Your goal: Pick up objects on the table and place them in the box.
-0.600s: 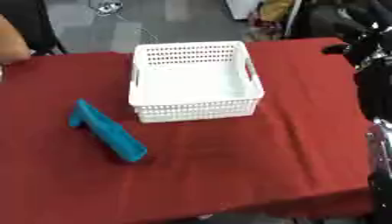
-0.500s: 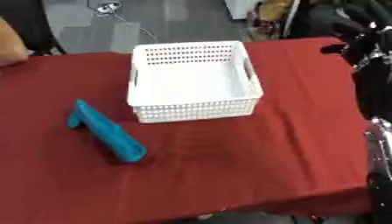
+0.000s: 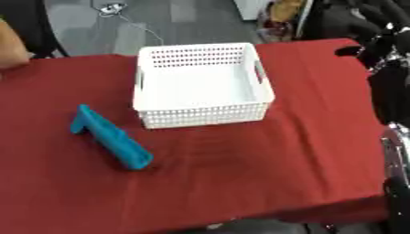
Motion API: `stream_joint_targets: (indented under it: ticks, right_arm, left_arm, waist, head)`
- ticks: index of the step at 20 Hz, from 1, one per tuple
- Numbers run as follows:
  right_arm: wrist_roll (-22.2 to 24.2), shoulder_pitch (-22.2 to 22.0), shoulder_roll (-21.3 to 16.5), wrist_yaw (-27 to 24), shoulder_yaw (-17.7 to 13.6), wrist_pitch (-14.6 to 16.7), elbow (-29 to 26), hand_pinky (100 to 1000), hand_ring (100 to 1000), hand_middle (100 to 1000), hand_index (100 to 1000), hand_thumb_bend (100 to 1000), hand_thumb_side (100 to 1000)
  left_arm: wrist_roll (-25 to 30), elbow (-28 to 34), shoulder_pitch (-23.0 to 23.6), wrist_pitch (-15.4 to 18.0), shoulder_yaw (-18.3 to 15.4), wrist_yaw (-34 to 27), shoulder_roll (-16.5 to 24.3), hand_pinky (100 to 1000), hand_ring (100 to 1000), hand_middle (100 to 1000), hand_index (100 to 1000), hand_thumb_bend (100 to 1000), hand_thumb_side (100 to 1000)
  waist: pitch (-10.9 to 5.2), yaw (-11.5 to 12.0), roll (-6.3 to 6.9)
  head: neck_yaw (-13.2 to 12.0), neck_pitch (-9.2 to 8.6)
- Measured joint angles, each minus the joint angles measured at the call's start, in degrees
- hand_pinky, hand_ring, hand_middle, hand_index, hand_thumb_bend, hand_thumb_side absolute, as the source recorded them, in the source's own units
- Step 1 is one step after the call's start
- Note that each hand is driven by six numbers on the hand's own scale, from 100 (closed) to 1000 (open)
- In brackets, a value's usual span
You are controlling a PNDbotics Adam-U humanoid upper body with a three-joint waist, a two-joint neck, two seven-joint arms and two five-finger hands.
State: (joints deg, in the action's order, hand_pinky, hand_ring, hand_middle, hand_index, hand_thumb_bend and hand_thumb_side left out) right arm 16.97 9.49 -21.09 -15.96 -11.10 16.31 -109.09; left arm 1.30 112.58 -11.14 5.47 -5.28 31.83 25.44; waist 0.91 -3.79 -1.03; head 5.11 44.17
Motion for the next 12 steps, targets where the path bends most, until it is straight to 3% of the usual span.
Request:
stream_joint_targets:
  ticks: [5, 12]
  right_arm:
    - [0.31, -0.07, -0.02, 0.05, 0.05, -0.18, 0.04, 679, 863, 914, 1000, 100, 1000]
    - [1.08, -0.31, -0.07, 0.08, 0.5, -0.29, 0.37, 678, 862, 914, 1000, 100, 1000]
  left_arm:
    - [4.81, -4.23, -2.06, 0.66, 4.62, 0.12, 9.39, 761, 851, 819, 882, 183, 395]
    - [15.48, -11.21, -9.06, 4.71, 14.44, -0.86, 22.87, 836, 852, 817, 899, 316, 487]
  waist:
    - [-0.65, -0.6, 0.39]
    - [-0.92, -1.25, 1.01]
  head:
    - [0.01, 0.0]
    - [-0.02, 0.0]
